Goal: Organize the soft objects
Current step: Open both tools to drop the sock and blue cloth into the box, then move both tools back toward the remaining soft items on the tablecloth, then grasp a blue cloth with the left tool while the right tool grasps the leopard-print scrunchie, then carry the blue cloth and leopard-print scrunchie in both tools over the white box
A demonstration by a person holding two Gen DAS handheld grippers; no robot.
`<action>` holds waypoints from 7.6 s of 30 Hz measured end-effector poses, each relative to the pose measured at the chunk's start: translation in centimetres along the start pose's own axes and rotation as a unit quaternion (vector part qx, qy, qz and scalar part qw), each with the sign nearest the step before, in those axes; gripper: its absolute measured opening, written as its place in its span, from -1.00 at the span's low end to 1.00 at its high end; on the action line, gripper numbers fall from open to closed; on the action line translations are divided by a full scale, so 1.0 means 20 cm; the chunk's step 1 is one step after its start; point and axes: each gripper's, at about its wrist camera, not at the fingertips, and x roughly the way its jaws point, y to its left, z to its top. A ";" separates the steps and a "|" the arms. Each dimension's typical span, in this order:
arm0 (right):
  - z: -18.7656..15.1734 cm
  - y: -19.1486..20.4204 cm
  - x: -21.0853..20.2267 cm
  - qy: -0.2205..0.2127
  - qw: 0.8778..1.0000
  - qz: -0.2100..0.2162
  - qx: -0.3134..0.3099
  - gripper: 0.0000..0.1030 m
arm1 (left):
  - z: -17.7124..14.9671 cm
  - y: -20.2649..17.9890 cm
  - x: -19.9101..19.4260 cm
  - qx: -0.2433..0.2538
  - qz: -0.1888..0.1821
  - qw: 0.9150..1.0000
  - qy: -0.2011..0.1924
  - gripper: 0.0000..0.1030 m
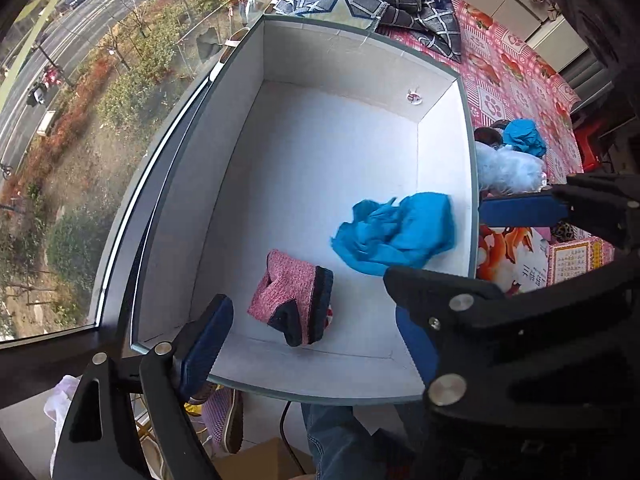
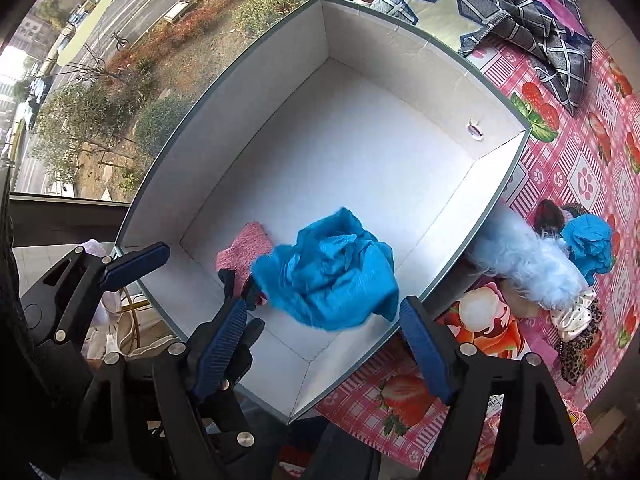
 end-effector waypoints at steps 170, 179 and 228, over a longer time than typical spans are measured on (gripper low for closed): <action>-1.12 -1.16 -0.49 -0.134 0.919 0.076 0.362 -0.55 | 0.10 -1.16 -0.34 0.233 0.001 0.972 -0.038 -0.72; -1.07 -1.01 -0.50 -0.122 0.930 0.068 0.341 -0.55 | 0.08 -1.04 -0.40 0.206 -0.011 0.977 -0.056 -0.72; -0.45 -0.37 -0.44 -0.082 0.984 0.052 0.147 -0.55 | 0.07 -0.24 -0.51 0.011 0.020 0.996 -0.082 -0.72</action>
